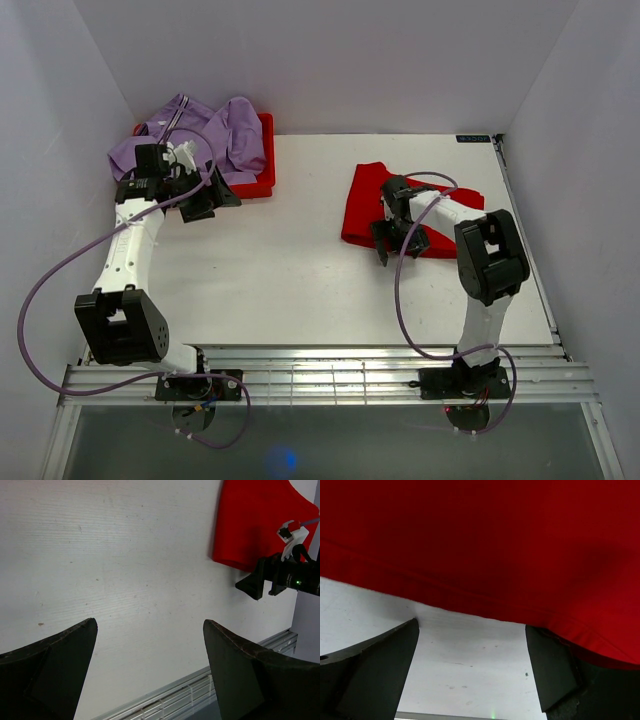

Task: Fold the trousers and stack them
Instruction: Neatly place the folded trousers to the corner

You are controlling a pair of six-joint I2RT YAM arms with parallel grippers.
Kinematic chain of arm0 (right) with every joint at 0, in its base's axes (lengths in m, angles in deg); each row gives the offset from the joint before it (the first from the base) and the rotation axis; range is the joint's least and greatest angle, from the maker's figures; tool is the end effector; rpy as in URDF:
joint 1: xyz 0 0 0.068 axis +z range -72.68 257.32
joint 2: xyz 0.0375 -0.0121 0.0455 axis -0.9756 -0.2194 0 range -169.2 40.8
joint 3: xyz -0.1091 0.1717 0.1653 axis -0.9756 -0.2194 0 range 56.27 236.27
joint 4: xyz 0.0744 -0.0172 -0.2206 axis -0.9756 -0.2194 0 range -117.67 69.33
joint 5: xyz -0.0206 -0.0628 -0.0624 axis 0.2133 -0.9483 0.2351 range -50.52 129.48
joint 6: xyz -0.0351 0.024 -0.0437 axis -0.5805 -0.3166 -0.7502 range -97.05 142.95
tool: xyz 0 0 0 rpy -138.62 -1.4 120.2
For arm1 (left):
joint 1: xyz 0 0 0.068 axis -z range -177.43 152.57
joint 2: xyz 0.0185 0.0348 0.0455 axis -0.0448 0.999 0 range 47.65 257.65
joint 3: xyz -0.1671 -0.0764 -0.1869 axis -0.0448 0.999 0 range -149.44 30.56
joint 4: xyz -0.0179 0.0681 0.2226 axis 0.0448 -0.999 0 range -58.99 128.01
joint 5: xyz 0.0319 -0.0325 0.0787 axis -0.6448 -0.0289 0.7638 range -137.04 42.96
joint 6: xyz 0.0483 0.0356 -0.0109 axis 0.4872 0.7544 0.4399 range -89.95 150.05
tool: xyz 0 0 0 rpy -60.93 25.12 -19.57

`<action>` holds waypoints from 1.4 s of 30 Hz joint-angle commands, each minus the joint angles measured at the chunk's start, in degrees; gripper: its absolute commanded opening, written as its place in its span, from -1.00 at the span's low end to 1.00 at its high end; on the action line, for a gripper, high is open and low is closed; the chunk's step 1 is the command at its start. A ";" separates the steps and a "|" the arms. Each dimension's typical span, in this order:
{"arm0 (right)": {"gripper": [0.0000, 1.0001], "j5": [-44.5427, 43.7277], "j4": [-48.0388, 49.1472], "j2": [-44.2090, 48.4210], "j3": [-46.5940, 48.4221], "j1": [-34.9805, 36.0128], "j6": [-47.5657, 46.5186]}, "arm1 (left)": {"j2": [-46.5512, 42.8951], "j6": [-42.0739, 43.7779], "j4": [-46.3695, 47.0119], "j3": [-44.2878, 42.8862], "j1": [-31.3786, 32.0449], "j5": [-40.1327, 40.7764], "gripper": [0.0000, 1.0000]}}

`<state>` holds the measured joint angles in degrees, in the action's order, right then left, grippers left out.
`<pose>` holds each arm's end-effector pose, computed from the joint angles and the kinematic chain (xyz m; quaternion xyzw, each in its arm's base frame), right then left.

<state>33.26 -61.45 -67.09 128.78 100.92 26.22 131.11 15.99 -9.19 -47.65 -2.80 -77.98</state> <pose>0.3100 0.1301 0.1629 -0.1685 0.9768 -0.0245 0.1296 0.2806 0.0029 0.3151 -0.0694 0.9139 -0.2753 0.2902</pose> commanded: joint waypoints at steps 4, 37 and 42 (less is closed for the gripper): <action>0.80 -6.18 0.43 -9.86 9.30 -3.37 8.16 | -2.69 0.35 -1.23 0.35 -1.40 -1.76 0.96; 0.82 1.12 5.01 -31.85 37.69 -16.65 2.89 | -1.20 2.20 1.23 4.04 -4.74 -4.66 0.96; 0.80 2.52 4.74 -30.19 37.36 -16.65 0.43 | -0.58 2.73 1.41 3.42 -4.74 -4.92 0.96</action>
<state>34.03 -56.75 -93.54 167.51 84.46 27.44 130.76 17.58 -9.25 -43.63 -7.12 -81.15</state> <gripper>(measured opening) 0.904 0.977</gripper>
